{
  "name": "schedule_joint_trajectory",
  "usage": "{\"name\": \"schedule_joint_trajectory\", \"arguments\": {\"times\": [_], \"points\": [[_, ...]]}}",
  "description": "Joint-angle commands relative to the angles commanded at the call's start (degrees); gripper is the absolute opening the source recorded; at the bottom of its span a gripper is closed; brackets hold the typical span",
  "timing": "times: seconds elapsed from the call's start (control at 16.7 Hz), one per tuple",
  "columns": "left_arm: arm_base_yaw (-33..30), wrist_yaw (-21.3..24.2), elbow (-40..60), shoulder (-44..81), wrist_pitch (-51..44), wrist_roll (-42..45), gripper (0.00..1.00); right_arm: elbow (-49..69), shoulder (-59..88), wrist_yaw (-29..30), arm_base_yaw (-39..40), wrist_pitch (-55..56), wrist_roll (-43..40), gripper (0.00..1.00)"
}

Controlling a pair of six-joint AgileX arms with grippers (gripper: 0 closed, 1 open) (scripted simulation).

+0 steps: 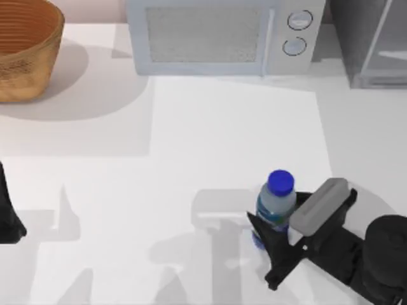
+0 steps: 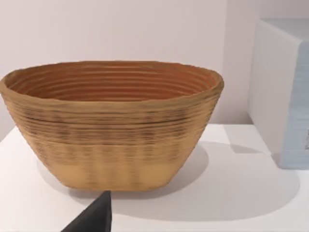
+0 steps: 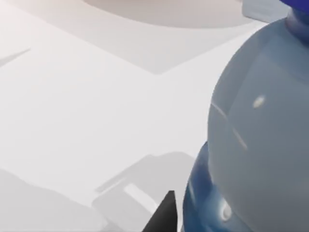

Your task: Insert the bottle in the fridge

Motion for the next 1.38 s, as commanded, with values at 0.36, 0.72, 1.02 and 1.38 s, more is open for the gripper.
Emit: {"name": "schedule_joint_trajectory", "arguments": {"times": [0.36,0.72,1.02,1.38], "points": [[0.00,0.00,0.00,0.00,0.00,0.00,1.00,-2.93,-12.78,-9.68,-10.22,-10.50,-2.39,0.01],[0.00,0.00,0.00,0.00,0.00,0.00,1.00,-7.48,-32.63,-24.57,-24.76,-26.28,-5.88,0.01],[0.00,0.00,0.00,0.00,0.00,0.00,1.00,-8.33,-35.91,-27.73,-27.85,-29.36,-6.66,0.01],[0.00,0.00,0.00,0.00,0.00,0.00,1.00,-7.97,-38.98,-26.13,-28.19,-31.88,-6.17,0.01]]}}
